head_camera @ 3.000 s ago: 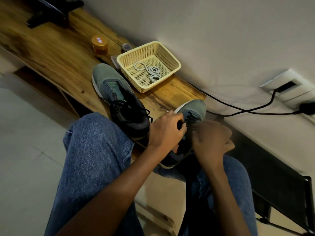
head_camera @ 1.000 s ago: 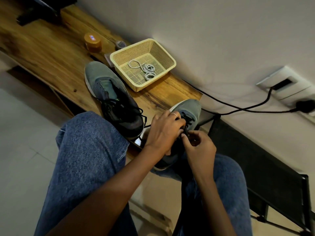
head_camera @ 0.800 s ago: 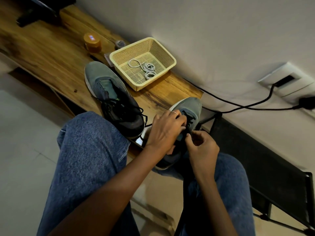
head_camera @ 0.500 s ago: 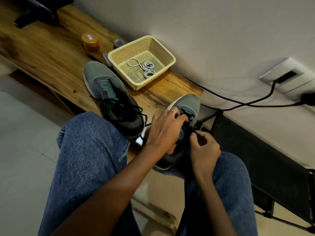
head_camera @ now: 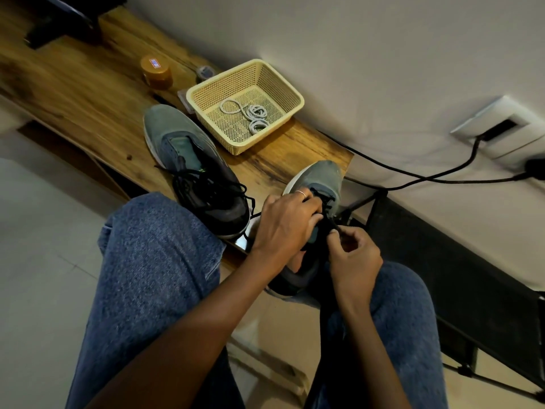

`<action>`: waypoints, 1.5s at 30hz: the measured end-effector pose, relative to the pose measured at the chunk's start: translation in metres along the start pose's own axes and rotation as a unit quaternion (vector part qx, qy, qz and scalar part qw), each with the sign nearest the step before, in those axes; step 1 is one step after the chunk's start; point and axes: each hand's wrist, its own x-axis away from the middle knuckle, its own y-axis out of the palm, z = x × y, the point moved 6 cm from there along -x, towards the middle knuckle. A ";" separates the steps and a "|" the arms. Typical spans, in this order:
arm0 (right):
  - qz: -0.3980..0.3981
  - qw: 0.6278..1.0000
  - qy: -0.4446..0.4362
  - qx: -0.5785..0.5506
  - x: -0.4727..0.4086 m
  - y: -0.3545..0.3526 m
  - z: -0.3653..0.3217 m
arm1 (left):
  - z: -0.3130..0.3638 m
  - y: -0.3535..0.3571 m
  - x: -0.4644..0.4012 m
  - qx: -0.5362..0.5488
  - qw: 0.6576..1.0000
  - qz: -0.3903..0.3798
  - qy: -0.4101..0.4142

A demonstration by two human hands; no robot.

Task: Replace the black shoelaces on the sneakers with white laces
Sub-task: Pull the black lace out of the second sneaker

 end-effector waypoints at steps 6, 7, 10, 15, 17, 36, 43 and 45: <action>0.011 1.000 0.020 -0.007 -0.002 0.000 0.005 | -0.017 -0.005 0.003 0.134 0.976 0.021 -0.172; 0.013 1.000 0.023 -0.007 -0.002 0.000 0.005 | -0.023 -0.003 0.003 0.160 0.962 0.019 -0.221; 0.008 1.000 0.018 0.003 -0.003 0.000 0.005 | -0.030 0.005 0.005 0.205 0.936 -0.013 -0.284; -0.013 0.999 -0.019 0.039 -0.003 0.000 -0.001 | -0.005 -0.003 -0.001 0.067 0.995 -0.022 -0.077; -0.017 0.998 -0.027 0.045 -0.002 0.001 -0.003 | 0.002 0.002 -0.001 -0.004 0.999 -0.047 -0.005; 0.016 0.998 -0.013 0.054 -0.004 -0.002 -0.001 | -0.025 -0.025 -0.004 0.221 0.953 0.108 -0.176; -0.002 0.997 -0.034 0.066 -0.002 0.000 -0.003 | 0.004 0.004 -0.002 -0.004 0.998 -0.033 0.048; -0.003 0.997 -0.039 0.068 -0.001 0.001 -0.003 | 0.002 0.003 -0.002 -0.016 0.999 -0.011 0.047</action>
